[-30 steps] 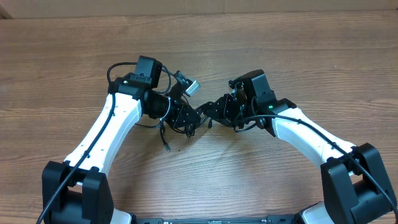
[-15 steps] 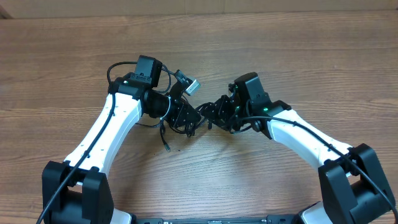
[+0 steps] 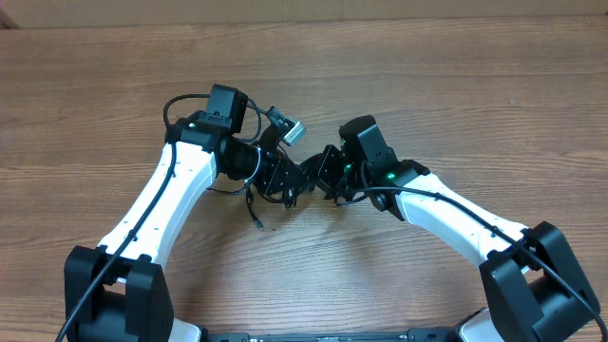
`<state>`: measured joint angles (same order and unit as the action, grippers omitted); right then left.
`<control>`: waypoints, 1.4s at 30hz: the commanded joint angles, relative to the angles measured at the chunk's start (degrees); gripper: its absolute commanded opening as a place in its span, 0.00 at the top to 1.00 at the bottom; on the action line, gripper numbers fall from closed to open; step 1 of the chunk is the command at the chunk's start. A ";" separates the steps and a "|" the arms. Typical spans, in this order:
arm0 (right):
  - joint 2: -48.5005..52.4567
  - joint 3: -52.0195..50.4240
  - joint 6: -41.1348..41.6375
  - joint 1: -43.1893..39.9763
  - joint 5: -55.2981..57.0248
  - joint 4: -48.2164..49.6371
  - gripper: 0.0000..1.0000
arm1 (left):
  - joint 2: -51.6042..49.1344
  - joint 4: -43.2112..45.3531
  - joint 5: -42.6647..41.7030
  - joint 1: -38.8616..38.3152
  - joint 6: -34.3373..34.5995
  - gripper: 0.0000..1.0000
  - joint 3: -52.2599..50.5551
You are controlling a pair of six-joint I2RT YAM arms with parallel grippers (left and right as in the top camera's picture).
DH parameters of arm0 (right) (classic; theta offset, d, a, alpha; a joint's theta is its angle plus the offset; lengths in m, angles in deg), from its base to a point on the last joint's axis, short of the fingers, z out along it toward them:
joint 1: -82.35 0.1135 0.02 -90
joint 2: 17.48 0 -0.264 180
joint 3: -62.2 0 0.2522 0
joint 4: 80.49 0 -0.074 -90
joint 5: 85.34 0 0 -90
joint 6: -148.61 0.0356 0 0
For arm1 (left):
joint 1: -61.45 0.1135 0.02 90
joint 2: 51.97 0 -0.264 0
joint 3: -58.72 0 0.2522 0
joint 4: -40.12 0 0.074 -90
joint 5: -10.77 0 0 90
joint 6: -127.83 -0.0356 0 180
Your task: Untangle cables
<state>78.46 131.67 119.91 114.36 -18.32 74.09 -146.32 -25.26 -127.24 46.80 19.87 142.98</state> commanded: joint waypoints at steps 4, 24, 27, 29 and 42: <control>-0.83 0.17 -9.51 -1.75 -7.21 -0.42 0.96 | 0.85 0.02 7.23 -0.26 4.22 0.96 1.22; -10.62 0.26 -25.31 -15.43 -47.89 8.66 0.96 | 16.28 2.91 40.06 1.90 20.55 0.96 3.89; -13.92 0.31 -25.14 -17.42 -47.87 9.16 0.96 | 18.93 3.08 49.83 1.90 23.43 0.96 3.89; -16.33 0.31 -25.11 -19.32 -47.95 9.03 0.96 | 20.13 2.89 55.41 1.90 24.87 0.96 3.89; -23.85 0.31 -22.56 -35.65 -54.71 8.68 0.96 | 20.90 1.33 66.31 1.90 29.97 0.96 3.89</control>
<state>55.95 131.67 96.39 83.54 -69.49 82.72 -126.10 -22.96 -69.91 48.31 46.36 145.74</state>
